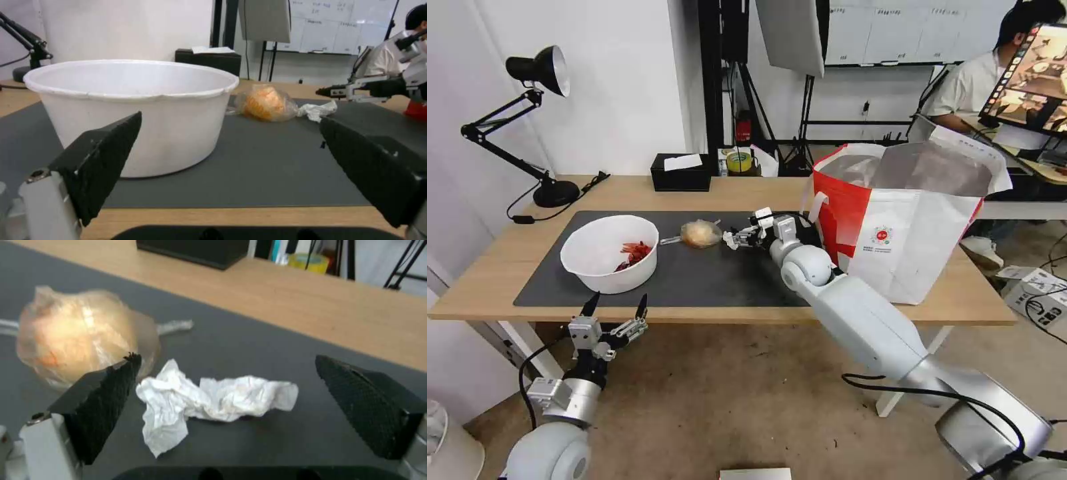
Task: Pick up the trash from the table and place it into the takeout bag.
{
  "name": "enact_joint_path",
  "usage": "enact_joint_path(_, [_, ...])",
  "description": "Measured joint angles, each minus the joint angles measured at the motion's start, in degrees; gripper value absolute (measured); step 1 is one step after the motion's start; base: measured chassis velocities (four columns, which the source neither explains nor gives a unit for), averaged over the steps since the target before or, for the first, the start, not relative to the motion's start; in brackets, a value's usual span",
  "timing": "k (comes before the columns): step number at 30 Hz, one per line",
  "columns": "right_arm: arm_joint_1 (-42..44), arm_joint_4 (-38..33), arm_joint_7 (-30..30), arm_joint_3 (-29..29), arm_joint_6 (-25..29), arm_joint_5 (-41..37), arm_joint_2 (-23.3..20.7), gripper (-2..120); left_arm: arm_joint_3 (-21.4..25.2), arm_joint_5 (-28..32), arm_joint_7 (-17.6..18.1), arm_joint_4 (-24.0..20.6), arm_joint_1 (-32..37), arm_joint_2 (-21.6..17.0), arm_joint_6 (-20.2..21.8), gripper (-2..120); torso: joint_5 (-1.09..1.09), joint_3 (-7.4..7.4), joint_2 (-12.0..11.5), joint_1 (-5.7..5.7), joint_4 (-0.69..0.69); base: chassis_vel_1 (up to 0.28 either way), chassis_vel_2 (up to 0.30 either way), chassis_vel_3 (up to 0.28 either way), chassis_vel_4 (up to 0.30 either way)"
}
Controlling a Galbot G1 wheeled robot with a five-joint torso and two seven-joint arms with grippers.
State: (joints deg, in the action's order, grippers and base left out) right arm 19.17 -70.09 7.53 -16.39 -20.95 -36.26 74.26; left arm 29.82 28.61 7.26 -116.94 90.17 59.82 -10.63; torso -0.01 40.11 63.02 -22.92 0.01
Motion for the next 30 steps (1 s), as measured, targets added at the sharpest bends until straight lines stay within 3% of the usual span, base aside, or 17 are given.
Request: enact_joint_path(30, [-1.3,5.2,-4.7,-0.3,-2.5,0.5,2.3,100,-0.2,1.5,0.2,-0.4,-0.4,0.1,0.8,100,0.0,0.0,0.0,0.0,-0.01,0.0,0.0,0.0,0.0])
